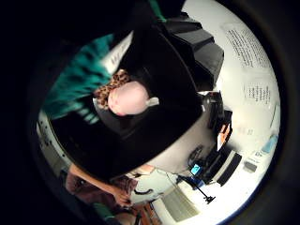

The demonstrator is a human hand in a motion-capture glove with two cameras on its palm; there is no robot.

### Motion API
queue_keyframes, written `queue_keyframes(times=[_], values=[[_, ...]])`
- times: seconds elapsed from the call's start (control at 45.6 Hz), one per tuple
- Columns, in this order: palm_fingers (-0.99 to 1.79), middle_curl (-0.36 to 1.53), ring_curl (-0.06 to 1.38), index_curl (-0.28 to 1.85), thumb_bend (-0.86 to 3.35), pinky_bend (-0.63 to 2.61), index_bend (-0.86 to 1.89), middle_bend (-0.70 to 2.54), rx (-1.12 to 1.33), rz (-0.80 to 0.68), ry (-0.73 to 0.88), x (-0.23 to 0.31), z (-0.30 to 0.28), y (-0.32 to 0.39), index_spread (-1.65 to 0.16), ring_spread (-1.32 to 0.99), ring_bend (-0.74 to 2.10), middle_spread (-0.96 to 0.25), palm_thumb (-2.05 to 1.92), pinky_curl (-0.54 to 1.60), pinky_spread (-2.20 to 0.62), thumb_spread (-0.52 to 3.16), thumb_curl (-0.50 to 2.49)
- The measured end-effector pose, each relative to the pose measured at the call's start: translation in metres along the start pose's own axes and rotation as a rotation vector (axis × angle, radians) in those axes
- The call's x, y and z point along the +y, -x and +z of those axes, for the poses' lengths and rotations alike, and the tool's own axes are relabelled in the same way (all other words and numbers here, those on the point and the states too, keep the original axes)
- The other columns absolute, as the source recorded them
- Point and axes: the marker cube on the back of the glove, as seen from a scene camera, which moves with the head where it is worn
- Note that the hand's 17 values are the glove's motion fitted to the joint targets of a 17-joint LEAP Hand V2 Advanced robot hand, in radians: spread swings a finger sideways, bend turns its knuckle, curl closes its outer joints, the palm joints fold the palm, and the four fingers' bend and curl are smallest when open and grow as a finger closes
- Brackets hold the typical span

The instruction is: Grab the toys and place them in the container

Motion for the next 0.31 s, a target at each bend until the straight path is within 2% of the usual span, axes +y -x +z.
queue_keyframes(times=[0.153, 0.241, 0.307], values=[[-0.51, 0.47, 0.48, 0.55, -0.04, 0.87, 0.09, 0.16, -0.01, 0.002, -0.024, 0.01, -0.007, -0.011, -0.23, -0.09, 0.24, -0.05, 0.1, 0.58, -0.01, 1.07, 0.61], [-0.43, 0.43, 0.44, 0.48, -0.02, 0.79, 0.06, 0.11, 0.028, -0.002, 0.039, 0.019, -0.01, -0.02, -0.23, -0.06, 0.17, -0.03, 0.1, 0.54, 0.02, 1.12, 0.57], [-0.38, 0.4, 0.42, 0.44, -0.02, 0.75, 0.07, 0.1, 0.035, 0.047, 0.023, -0.001, -0.01, -0.014, -0.22, -0.04, 0.16, -0.03, 0.1, 0.51, 0.03, 1.15, 0.54]])
